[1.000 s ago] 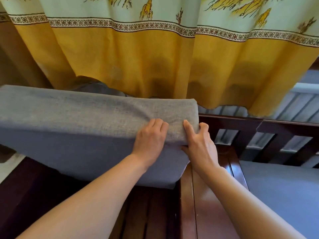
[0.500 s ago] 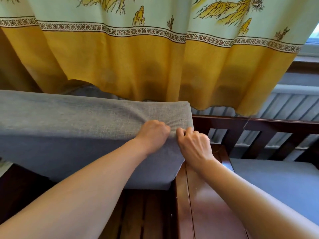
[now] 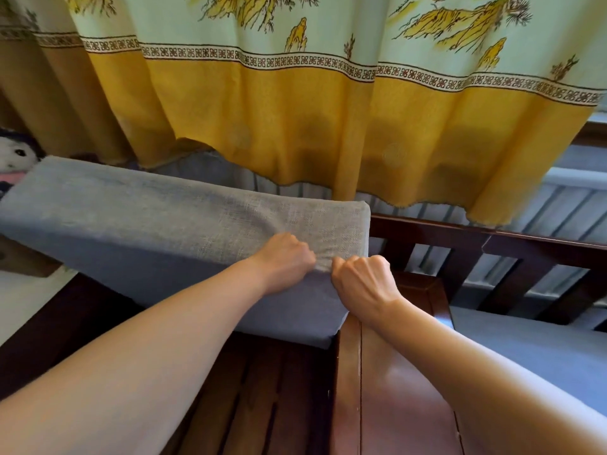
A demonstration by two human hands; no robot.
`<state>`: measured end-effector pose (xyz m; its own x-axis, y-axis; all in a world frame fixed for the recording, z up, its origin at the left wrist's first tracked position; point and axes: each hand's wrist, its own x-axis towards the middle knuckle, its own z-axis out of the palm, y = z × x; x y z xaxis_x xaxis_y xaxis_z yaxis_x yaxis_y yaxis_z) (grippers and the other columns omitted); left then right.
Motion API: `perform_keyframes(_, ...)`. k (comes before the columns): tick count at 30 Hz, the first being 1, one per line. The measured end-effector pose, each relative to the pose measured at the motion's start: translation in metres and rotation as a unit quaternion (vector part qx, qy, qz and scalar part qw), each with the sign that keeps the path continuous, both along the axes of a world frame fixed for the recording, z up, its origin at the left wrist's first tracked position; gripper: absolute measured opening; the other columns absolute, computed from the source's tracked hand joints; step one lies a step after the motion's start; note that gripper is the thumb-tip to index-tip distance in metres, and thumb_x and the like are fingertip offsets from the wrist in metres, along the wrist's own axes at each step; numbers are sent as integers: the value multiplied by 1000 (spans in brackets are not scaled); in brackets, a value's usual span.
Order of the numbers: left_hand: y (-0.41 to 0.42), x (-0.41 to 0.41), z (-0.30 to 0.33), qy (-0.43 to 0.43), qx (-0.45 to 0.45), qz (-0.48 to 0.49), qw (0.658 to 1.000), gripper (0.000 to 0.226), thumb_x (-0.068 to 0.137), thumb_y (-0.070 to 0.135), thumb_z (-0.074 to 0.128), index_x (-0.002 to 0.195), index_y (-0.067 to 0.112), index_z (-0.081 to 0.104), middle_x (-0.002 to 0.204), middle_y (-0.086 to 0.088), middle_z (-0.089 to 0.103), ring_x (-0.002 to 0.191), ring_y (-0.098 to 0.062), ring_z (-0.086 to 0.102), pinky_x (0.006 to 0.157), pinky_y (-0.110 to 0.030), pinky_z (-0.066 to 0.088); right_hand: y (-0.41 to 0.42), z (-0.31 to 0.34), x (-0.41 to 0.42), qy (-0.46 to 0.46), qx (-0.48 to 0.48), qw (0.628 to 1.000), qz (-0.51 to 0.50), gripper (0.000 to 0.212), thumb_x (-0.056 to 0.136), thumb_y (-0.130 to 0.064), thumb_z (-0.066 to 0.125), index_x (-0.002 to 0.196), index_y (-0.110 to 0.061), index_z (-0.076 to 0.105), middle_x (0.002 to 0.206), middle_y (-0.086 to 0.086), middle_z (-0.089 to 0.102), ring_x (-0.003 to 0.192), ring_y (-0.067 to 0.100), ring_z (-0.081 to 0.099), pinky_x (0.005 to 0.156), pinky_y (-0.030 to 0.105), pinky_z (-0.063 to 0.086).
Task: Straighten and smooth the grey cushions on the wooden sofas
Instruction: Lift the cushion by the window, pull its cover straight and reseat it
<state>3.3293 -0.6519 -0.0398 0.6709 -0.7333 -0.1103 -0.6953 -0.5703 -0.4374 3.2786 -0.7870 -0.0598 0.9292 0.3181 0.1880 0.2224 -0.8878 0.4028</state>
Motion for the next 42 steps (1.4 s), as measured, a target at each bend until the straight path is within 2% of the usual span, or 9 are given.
perform_keyframes(4, 1, -20, 2, -1, 40, 8, 999, 32, 94, 3, 35, 114, 2, 60, 117, -16, 62, 109, -35, 58, 81, -38, 46, 3, 7, -18, 105, -40, 993, 35, 17, 97, -4, 33, 93, -16, 45, 99, 3, 63, 88, 23, 65, 46, 24, 18)
perform_keyframes(11, 22, -63, -7, 37, 62, -3, 997, 21, 88, 9, 50, 104, 4, 63, 111, -13, 64, 102, -34, 60, 79, -38, 48, 18, 1, -66, 133, -49, 987, 70, 30, 97, -4, 31, 68, -14, 28, 89, 0, 55, 91, 25, 64, 47, 25, 16)
perform_keyframes(16, 38, -105, -17, 53, 62, -38, 996, 22, 89, 6, 46, 104, 4, 62, 111, -13, 64, 102, -33, 60, 76, -37, 46, 34, -14, -106, 150, -46, 984, 83, 23, 96, -6, 32, 105, -12, 52, 103, 6, 63, 93, 27, 64, 48, 24, 18)
perform_keyframes(21, 58, -146, -29, 60, 58, -57, 995, 22, 87, 5, 47, 104, 5, 62, 111, -12, 63, 101, -32, 60, 77, -38, 47, 53, -29, -147, 143, -61, 986, 58, 24, 96, -9, 29, 106, -10, 51, 105, 8, 64, 94, 29, 64, 47, 26, 16)
perform_keyframes(27, 81, -186, -40, 52, 70, -80, 993, 21, 86, 10, 52, 104, 6, 63, 110, -11, 64, 102, -32, 61, 79, -39, 48, 77, -31, -193, 132, -83, 987, 40, 11, 71, -18, 69, 74, -11, 61, 64, 5, 62, 52, 23, 62, 45, 19, 6)
perform_keyframes(32, 95, -219, -38, 39, 69, -101, 992, 21, 86, 8, 50, 102, 6, 63, 110, -11, 65, 101, -32, 62, 75, -36, 46, 89, -37, -223, 156, -72, 985, 22, 10, 92, -8, 37, 89, -14, 44, 93, 7, 65, 82, 27, 66, 45, 25, 16)
perform_keyframes(35, 102, -239, -37, 36, 69, -112, 991, 21, 85, 8, 50, 101, 6, 63, 109, -11, 65, 100, -32, 62, 73, -35, 46, 94, -40, -246, 131, -59, 988, 48, 42, 56, -12, 75, 64, -18, 34, 49, 5, 56, 38, 22, 55, 47, 16, 4)
perform_keyframes(38, 111, -261, -34, 42, 76, -118, 989, 22, 86, 9, 49, 102, 7, 63, 109, -11, 65, 100, -31, 62, 73, -35, 45, 97, -48, -262, 75, -20, 995, 68, 59, 32, -9, 81, 55, -21, 28, 32, -1, 40, 21, 18, 38, 54, 11, 0)
perform_keyframes(42, 119, -279, -17, 33, 82, -129, 988, 22, 89, 11, 47, 102, 6, 64, 109, -10, 66, 101, -31, 63, 72, -35, 45, 110, -29, -282, 112, -116, 986, 43, 15, 84, -9, 50, 78, -15, 38, 77, 5, 66, 67, 26, 66, 43, 24, 12)
